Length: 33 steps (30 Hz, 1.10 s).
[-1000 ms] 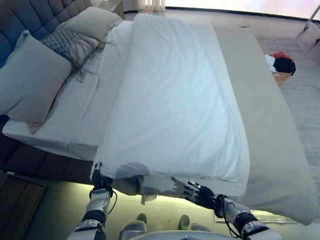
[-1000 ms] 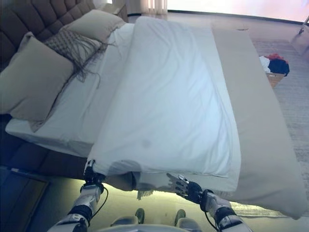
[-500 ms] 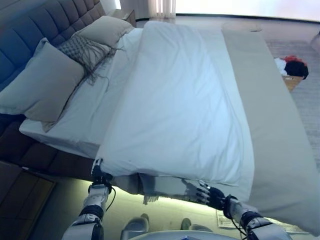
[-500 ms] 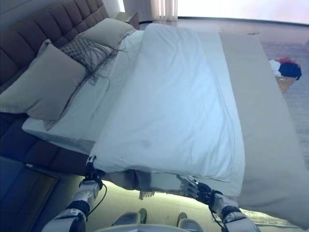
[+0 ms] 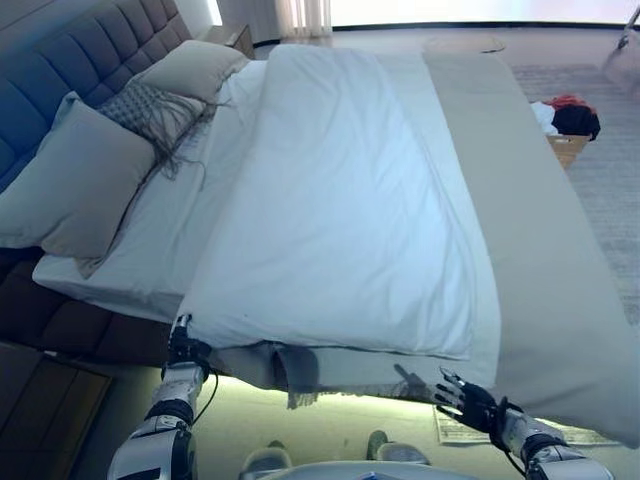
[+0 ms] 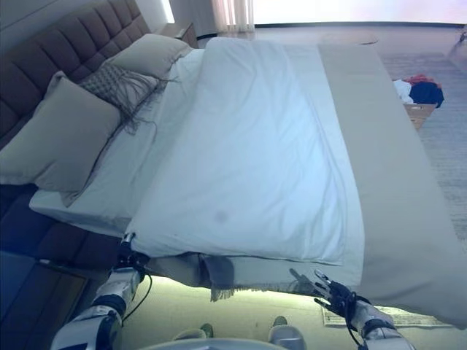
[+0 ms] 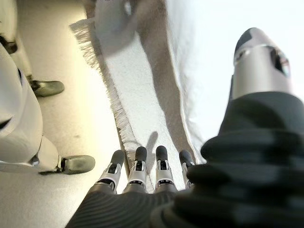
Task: Make the bed neatly
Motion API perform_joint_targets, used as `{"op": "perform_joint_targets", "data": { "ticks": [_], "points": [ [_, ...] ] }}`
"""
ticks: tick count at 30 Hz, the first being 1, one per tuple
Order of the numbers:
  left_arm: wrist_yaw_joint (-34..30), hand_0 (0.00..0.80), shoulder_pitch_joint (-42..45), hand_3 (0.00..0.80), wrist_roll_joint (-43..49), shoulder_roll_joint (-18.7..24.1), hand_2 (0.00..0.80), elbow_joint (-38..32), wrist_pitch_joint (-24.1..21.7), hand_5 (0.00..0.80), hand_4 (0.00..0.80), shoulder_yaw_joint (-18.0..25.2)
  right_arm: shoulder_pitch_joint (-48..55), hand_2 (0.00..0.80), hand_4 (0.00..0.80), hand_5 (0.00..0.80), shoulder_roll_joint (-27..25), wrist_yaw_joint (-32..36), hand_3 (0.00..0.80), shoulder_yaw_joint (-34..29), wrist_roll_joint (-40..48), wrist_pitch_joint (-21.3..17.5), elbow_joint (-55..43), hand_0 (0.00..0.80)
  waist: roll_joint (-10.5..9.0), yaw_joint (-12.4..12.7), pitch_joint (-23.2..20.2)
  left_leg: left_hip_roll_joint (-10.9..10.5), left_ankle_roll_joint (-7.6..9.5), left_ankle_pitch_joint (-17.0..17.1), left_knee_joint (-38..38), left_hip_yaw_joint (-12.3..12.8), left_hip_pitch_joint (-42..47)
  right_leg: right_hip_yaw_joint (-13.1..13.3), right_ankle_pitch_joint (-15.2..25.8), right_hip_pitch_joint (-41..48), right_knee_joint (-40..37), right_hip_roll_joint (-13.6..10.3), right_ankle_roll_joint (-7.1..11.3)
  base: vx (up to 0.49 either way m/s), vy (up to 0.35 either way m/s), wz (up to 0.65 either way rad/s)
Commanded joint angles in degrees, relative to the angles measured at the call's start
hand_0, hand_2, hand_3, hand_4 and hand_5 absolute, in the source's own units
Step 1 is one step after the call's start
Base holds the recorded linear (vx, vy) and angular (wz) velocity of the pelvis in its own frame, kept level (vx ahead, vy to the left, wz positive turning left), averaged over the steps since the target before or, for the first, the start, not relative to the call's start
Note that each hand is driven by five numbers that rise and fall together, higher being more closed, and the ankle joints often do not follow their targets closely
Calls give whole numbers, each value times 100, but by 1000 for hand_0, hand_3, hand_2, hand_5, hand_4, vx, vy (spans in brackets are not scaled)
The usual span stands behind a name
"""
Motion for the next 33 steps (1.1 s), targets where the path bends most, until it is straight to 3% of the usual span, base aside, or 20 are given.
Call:
{"op": "perform_joint_targets", "data": {
  "ticks": [1, 12, 15, 16, 17, 19, 20, 21, 24, 33],
  "points": [
    [-373, 800, 220, 800, -352, 1159, 800, 141, -347, 800, 800, 656, -219, 0, 0, 0, -366, 11, 0, -67, -148, 80, 546, 0, 348, 384, -347, -278, 272, -357, 29, -50, -101, 689, -108, -208, 449, -415, 378, -48, 240, 2],
    [-8, 800, -91, 800, -434, 1507, 800, 252, -325, 800, 800, 569, -396, 0, 0, 0, -393, -352, 0, -137, 330, -249, 441, 0, 301, 282, -149, -510, 531, -712, 376, 182, -182, 1004, 326, -430, 225, -787, 713, -76, 160, -3],
    [38, 800, -77, 800, -289, 1474, 800, 335, -56, 800, 800, 548, -519, 0, 0, 0, -376, -457, 0, -188, 510, -296, 401, 0, 238, 294, -36, -566, 604, -768, 468, 249, -283, 1041, 450, -542, 204, -891, 815, -85, 22, -4],
    [26, 285, -81, 285, -238, 1439, 285, 372, 10, 285, 285, 502, -585, 0, 0, 0, -343, -509, 0, -181, 575, -326, 393, 0, 217, 303, 24, -578, 636, -777, 495, 266, -332, 1047, 456, -599, 243, -912, 834, -154, 1, -2],
    [15, 63, -94, 63, -172, 1398, 63, 413, 68, 63, 63, 477, -646, 0, 0, 0, -316, -521, 0, -195, 648, -354, 386, 0, 209, 305, 96, -580, 671, -769, 525, 291, -390, 1036, 406, -676, 382, -911, 824, -184, 22, -2],
    [-6, 104, -162, 104, -189, 1308, 104, 424, 134, 104, 104, 371, -840, 0, 0, 0, -302, -597, 0, -148, 814, -339, 364, 0, 225, 320, 281, -587, 729, -746, 642, 303, -560, 997, 165, -906, 853, -836, 730, -241, 49, -1],
    [-39, 0, -241, 0, -267, 1225, 0, 422, 152, 0, 0, 297, -1012, 0, 0, 0, -298, -629, 0, -91, 975, -362, 360, 0, 232, 343, 426, -593, 745, -721, 740, 290, -725, 965, 26, -1056, 1100, -774, 653, -302, 1, 1],
    [-61, 0, -318, 0, -355, 1142, 0, 403, 159, 0, 0, 233, -1148, 0, 0, 0, -302, -624, 0, -38, 1108, -371, 366, 0, 211, 359, 529, -616, 745, -723, 851, 260, -884, 987, -31, -1179, 1194, -752, 599, -329, -66, 0],
    [-142, 0, -658, 0, -696, 945, 0, 343, 101, 0, 0, -94, -1714, 0, 0, 0, -263, -762, 0, 155, 1560, -506, 405, 0, 143, 382, 888, -632, 759, -622, 1030, 143, -1457, 1156, 39, -1592, 1182, -650, 509, -375, -128, 2],
    [311, 0, -1870, 0, -1440, 630, 0, 105, 67, 0, 0, -548, -3291, 0, 0, 0, -305, -1311, 0, 316, 2378, -823, 396, 0, 53, 520, 1703, -524, 738, -343, 1273, 123, -2648, 1137, 142, -2850, 1610, -410, 433, -262, -86, 8]
  ]
}}
